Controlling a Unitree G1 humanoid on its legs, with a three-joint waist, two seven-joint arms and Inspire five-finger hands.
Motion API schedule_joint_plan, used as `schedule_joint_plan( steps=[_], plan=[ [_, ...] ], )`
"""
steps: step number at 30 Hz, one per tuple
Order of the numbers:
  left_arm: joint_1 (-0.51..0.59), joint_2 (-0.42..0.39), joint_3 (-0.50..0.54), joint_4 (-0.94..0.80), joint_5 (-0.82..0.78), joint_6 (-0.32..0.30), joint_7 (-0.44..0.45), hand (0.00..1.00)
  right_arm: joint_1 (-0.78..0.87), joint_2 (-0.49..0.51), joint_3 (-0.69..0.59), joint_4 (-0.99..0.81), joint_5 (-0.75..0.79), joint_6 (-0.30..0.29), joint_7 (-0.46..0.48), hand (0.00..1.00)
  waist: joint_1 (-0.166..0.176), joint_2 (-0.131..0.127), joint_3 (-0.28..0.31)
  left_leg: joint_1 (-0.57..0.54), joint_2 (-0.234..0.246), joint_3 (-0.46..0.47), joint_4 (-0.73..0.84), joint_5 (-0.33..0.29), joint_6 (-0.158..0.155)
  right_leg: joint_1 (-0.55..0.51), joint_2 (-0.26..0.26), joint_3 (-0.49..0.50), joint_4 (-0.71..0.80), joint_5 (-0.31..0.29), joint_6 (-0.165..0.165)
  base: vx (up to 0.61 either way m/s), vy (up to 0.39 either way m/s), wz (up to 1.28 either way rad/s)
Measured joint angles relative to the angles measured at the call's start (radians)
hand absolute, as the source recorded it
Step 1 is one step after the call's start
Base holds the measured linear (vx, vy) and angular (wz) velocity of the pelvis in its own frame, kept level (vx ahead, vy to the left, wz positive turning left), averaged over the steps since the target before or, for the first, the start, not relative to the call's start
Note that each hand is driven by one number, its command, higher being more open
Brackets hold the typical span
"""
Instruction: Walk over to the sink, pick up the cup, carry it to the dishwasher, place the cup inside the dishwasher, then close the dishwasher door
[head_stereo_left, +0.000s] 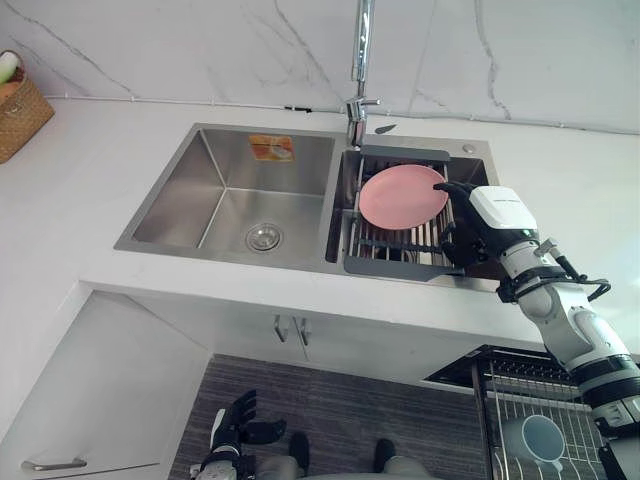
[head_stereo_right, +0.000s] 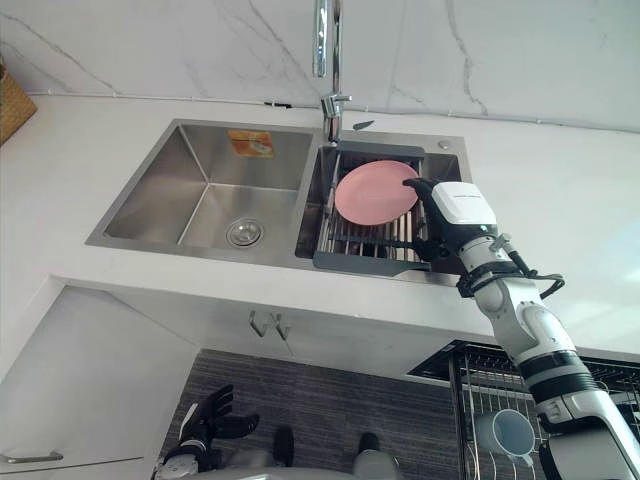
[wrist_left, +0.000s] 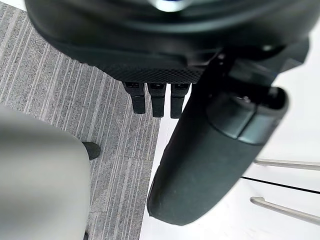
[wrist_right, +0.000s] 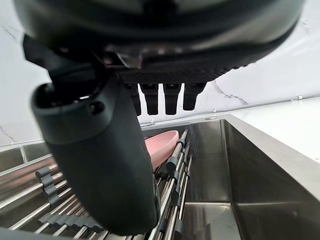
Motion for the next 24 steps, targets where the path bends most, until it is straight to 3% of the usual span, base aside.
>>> schedule_joint_plan(
  steps=[8, 18, 19, 24],
  plan=[
    [-0.012, 0.0, -0.013, -0.028, 0.0, -0.006, 0.006, 0.9, -0.056, 0.003, 0.018, 0.049, -0.049, 0.02, -0.029, 0.9, 0.02, 0.004, 0.045, -0.027, -0.005, -0.011, 0.019, 0.0, 0.0, -0.013, -0.006, -0.013, 0.003, 0.002, 0.003, -0.02, 0.005, 0.06],
    [-0.028, -0.003, -0.02, -0.033, -0.003, -0.008, 0.006, 0.9, -0.094, 0.017, 0.018, 0.079, -0.05, 0.044, -0.051, 0.9, 0.021, 0.017, 0.083, -0.08, -0.008, -0.028, 0.056, -0.001, -0.001, -0.05, -0.015, -0.027, 0.027, 0.003, 0.004, -0.04, 0.008, 0.05],
    [-0.029, -0.003, -0.021, -0.033, -0.003, -0.008, 0.006, 0.9, -0.101, 0.017, 0.02, 0.08, -0.05, 0.045, -0.053, 0.3, 0.022, 0.018, 0.085, -0.087, -0.008, -0.028, 0.062, -0.001, -0.001, -0.057, -0.015, -0.026, 0.032, 0.003, 0.004, -0.05, 0.003, 0.01],
    [-0.036, -0.003, -0.021, -0.033, -0.004, -0.011, 0.006, 0.9, -0.134, 0.017, 0.037, 0.102, -0.05, 0.052, -0.076, 0.3, 0.025, 0.021, 0.096, -0.106, -0.008, -0.03, 0.078, -0.001, -0.001, -0.068, -0.015, -0.028, 0.036, 0.005, 0.003, -0.05, 0.003, 0.02]
  ],
)
